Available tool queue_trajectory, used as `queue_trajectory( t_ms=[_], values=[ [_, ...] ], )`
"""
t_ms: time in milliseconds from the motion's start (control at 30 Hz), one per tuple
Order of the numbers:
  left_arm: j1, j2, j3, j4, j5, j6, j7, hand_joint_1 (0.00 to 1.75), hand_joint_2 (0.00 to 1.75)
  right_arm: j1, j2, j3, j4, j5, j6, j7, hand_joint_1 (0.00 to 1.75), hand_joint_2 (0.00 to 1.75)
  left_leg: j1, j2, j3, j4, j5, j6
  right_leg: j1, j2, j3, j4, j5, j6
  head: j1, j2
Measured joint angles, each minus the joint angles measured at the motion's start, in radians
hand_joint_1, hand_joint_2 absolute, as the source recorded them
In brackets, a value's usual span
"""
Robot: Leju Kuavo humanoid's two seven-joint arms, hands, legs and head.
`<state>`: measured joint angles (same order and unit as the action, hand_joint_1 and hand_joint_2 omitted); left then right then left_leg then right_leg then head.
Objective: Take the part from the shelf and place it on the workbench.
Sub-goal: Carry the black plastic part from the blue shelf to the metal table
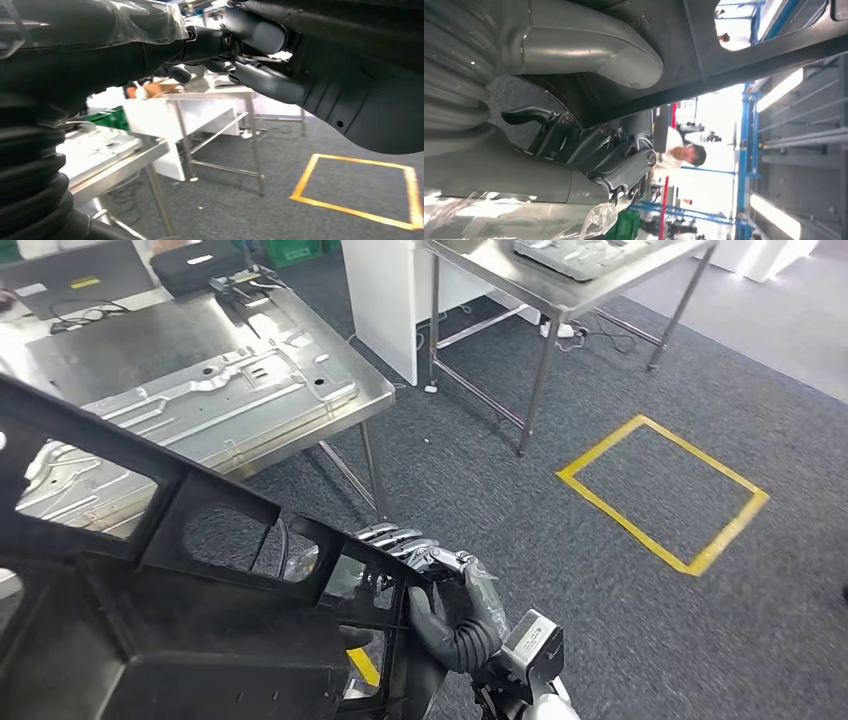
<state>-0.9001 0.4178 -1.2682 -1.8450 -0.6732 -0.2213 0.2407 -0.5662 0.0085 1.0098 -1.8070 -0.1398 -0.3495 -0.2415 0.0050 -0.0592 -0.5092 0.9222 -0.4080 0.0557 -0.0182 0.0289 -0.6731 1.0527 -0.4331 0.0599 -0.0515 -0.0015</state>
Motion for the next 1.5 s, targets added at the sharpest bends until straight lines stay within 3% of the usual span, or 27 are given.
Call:
queue_trajectory(
  t_ms=[67, 100, 167, 200, 233, 300, 367, 400, 433, 467, 533, 567, 600, 667, 733, 833, 900, 933, 967, 1033, 1100, 1233, 1300, 1400, 1467, 1500],
  values=[
    [0.004, 0.002, 0.003, 0.0, -0.004, 0.0, 0.0, 0.0, 1.75, -0.001, 0.002, 0.001, 0.005, 0.002, 0.0, 0.0, 1.75, 1.75, -0.001, -0.02, 0.014, 0.0, -0.019, -0.01, 0.0, 0.023, 0.034, -0.099, 0.077, -0.009, 0.0, 0.0],
    [0.006, 0.004, 0.004, -0.001, -0.007, -0.001, 0.0, 0.0, 1.75, -0.001, 0.004, 0.002, 0.008, 0.003, 0.0, 0.0, 1.75, 1.75, -0.002, -0.029, 0.018, 0.002, -0.025, -0.016, 0.001, 0.027, 0.041, -0.117, 0.091, -0.016, -0.001, 0.0],
    [0.009, 0.01, 0.006, -0.004, -0.01, -0.001, 0.0, 0.0, 1.75, -0.002, 0.012, 0.003, 0.012, 0.004, 0.0, 0.001, 1.75, 1.75, -0.001, -0.031, 0.018, 0.011, -0.032, -0.025, 0.005, 0.011, 0.052, -0.115, 0.085, -0.034, -0.001, 0.0],
    [0.01, 0.013, 0.008, -0.007, -0.011, 0.0, 0.0, 0.0, 1.75, -0.003, 0.016, 0.004, 0.014, 0.005, 0.0, 0.0, 1.75, 1.75, 0.0, -0.016, 0.009, 0.032, -0.034, -0.028, 0.005, 0.003, 0.059, -0.115, 0.08, -0.043, -0.001, 0.0],
    [0.011, 0.015, 0.01, -0.01, -0.012, 0.0, 0.0, 0.0, 1.75, -0.003, 0.02, 0.005, 0.016, 0.006, 0.0, 0.0, 1.75, 1.75, 0.0, 0.003, -0.012, 0.071, -0.042, -0.032, 0.006, -0.006, 0.067, -0.115, 0.075, -0.051, -0.001, 0.0],
    [0.013, 0.02, 0.013, -0.015, -0.015, -0.001, 0.0, 0.0, 1.75, -0.003, 0.025, 0.006, 0.02, 0.008, 0.0, 0.0, 1.75, 1.75, 0.0, 0.036, -0.094, 0.203, -0.079, -0.039, 0.008, -0.022, 0.08, -0.115, 0.061, -0.062, -0.002, 0.0],
    [0.018, 0.023, 0.015, -0.016, -0.017, -0.003, 0.0, 0.0, 1.75, -0.003, 0.027, 0.007, 0.025, 0.009, 0.001, -0.001, 1.75, 1.75, 0.001, 0.042, -0.179, 0.315, -0.123, -0.042, 0.012, -0.039, 0.095, -0.115, 0.044, -0.066, -0.002, 0.0],
    [0.019, 0.024, 0.015, -0.017, -0.016, -0.004, 0.0, 0.0, 1.75, -0.003, 0.028, 0.008, 0.028, 0.009, 0.002, -0.001, 1.75, 1.75, 0.0, 0.043, -0.2, 0.325, -0.125, -0.04, 0.015, -0.048, 0.106, -0.115, 0.034, -0.067, -0.002, 0.0],
    [0.02, 0.025, 0.016, -0.017, -0.013, -0.005, 0.0, 0.0, 1.75, -0.003, 0.03, 0.008, 0.031, 0.01, 0.002, -0.001, 1.75, 1.75, -0.002, 0.046, -0.201, 0.294, -0.105, -0.036, 0.019, -0.057, 0.12, -0.115, 0.023, -0.067, -0.002, 0.0],
    [0.02, 0.026, 0.016, -0.017, -0.008, -0.006, 0.0, 0.0, 1.75, -0.003, 0.032, 0.008, 0.033, 0.011, 0.003, -0.001, 1.75, 1.75, -0.005, 0.054, -0.185, 0.233, -0.066, -0.027, 0.023, -0.066, 0.135, -0.116, 0.012, -0.067, -0.002, 0.0],
    [0.02, 0.028, 0.016, -0.017, 0.008, -0.006, 0.005, 0.0, 1.75, -0.004, 0.034, 0.008, 0.037, 0.012, 0.004, 0.0, 1.75, 1.75, -0.021, 0.094, -0.135, 0.084, 0.03, -0.002, 0.031, -0.084, 0.166, -0.117, -0.011, -0.066, -0.002, 0.0],
    [0.02, 0.028, 0.017, -0.017, 0.018, -0.006, 0.01, 0.0, 1.75, -0.005, 0.035, 0.008, 0.039, 0.012, 0.005, 0.002, 1.75, 1.75, -0.028, 0.109, -0.116, 0.037, 0.055, 0.007, 0.034, -0.09, 0.177, -0.118, -0.022, -0.062, -0.002, 0.0],
    [0.02, 0.028, 0.017, -0.017, 0.029, -0.006, 0.016, 0.0, 1.75, -0.007, 0.036, 0.008, 0.041, 0.012, 0.006, 0.006, 1.75, 1.75, -0.033, 0.119, -0.105, 0.01, 0.069, 0.012, 0.036, -0.098, 0.186, -0.116, -0.03, -0.058, -0.002, 0.0],
    [0.019, 0.028, 0.017, -0.017, 0.06, -0.005, 0.035, 0.0, 1.75, -0.012, 0.039, 0.007, 0.043, 0.015, 0.007, 0.02, 1.75, 1.75, -0.029, 0.102, -0.09, 0.002, 0.067, 0.012, 0.037, -0.109, 0.195, -0.103, -0.038, -0.05, -0.002, 0.0],
    [0.017, 0.027, 0.017, -0.017, 0.094, 0.001, 0.057, 0.0, 1.75, -0.019, 0.041, 0.004, 0.045, 0.02, 0.007, 0.035, 1.75, 1.75, -0.023, 0.084, -0.074, -0.002, 0.068, 0.018, 0.032, -0.09, 0.174, -0.046, -0.043, -0.041, -0.006, 0.0],
    [0.019, 0.024, 0.018, -0.017, 0.138, 0.009, 0.083, 0.0, 1.75, -0.027, 0.037, -0.003, 0.048, 0.024, 0.007, 0.053, 1.75, 1.75, -0.018, 0.063, -0.061, -0.003, 0.055, 0.025, 0.021, -0.041, 0.054, 0.132, -0.101, -0.021, -0.01, 0.0],
    [0.026, 0.023, 0.018, -0.016, 0.17, 0.016, 0.102, 0.0, 1.75, -0.03, 0.032, -0.006, 0.049, 0.024, 0.006, 0.07, 1.75, 1.75, -0.014, 0.045, -0.05, -0.002, 0.043, 0.022, 0.014, -0.035, -0.016, 0.195, -0.135, -0.01, -0.011, 0.0],
    [0.029, 0.023, 0.018, -0.016, 0.182, 0.019, 0.109, 0.0, 1.75, -0.033, 0.029, -0.008, 0.049, 0.023, 0.007, 0.078, 1.75, 1.75, -0.011, 0.037, -0.042, -0.002, 0.036, 0.018, 0.01, -0.034, -0.025, 0.176, -0.123, -0.005, -0.011, 0.0],
    [0.03, 0.023, 0.018, -0.016, 0.191, 0.023, 0.116, 0.0, 1.75, -0.036, 0.027, -0.009, 0.049, 0.024, 0.006, 0.085, 1.75, 1.75, -0.008, 0.029, -0.032, -0.002, 0.028, 0.013, 0.006, -0.034, -0.015, 0.122, -0.087, -0.002, -0.011, 0.0],
    [0.03, 0.023, 0.019, -0.016, 0.211, 0.029, 0.128, 0.0, 1.75, -0.046, 0.022, -0.013, 0.05, 0.026, 0.005, 0.098, 1.75, 1.75, -0.004, 0.019, -0.012, 0.001, 0.01, 0.001, -0.001, -0.027, 0.03, -0.024, 0.015, 0.003, -0.011, 0.0],
    [0.031, 0.022, 0.02, -0.015, 0.235, 0.037, 0.142, 0.0, 1.75, -0.057, 0.017, -0.02, 0.052, 0.033, 0.003, 0.114, 1.75, 1.75, -0.004, 0.012, -0.001, 0.002, -0.005, -0.013, -0.001, -0.023, 0.057, -0.103, 0.062, -0.006, -0.011, 0.0],
    [0.031, 0.022, 0.022, -0.015, 0.271, 0.049, 0.166, 0.0, 1.75, -0.077, 0.013, -0.036, 0.059, 0.044, 0.002, 0.134, 1.75, 1.75, -0.001, 0.022, -0.004, 0.04, -0.023, -0.034, 0.001, -0.024, 0.076, -0.109, 0.06, -0.043, -0.014, 0.0],
    [0.029, 0.022, 0.023, -0.014, 0.28, 0.05, 0.169, 0.0, 1.75, -0.08, 0.013, -0.037, 0.061, 0.045, 0.002, 0.135, 1.75, 1.75, 0.001, 0.037, -0.031, 0.092, -0.04, -0.041, 0.0, -0.024, 0.085, -0.11, 0.055, -0.052, -0.016, 0.0],
    [0.029, 0.022, 0.023, -0.014, 0.284, 0.05, 0.171, 0.0, 1.75, -0.081, 0.013, -0.037, 0.062, 0.045, 0.002, 0.135, 1.75, 1.75, 0.002, 0.041, -0.057, 0.135, -0.052, -0.044, 0.0, -0.024, 0.087, -0.11, 0.053, -0.054, -0.018, 0.0],
    [0.032, 0.022, 0.022, -0.012, 0.29, 0.051, 0.176, 0.0, 1.75, -0.081, 0.012, -0.037, 0.07, 0.045, 0.002, 0.135, 1.75, 1.75, 0.003, 0.042, -0.131, 0.234, -0.085, -0.046, 0.001, -0.024, 0.094, -0.109, 0.042, -0.056, -0.018, 0.0],
    [0.033, 0.022, 0.022, -0.01, 0.3, 0.052, 0.18, 0.0, 1.75, -0.081, 0.012, -0.037, 0.075, 0.045, 0.002, 0.136, 1.75, 1.75, 0.003, 0.042, -0.159, 0.243, -0.075, -0.044, 0.003, -0.023, 0.106, -0.108, 0.032, -0.056, -0.018, 0.0]
  ],
)
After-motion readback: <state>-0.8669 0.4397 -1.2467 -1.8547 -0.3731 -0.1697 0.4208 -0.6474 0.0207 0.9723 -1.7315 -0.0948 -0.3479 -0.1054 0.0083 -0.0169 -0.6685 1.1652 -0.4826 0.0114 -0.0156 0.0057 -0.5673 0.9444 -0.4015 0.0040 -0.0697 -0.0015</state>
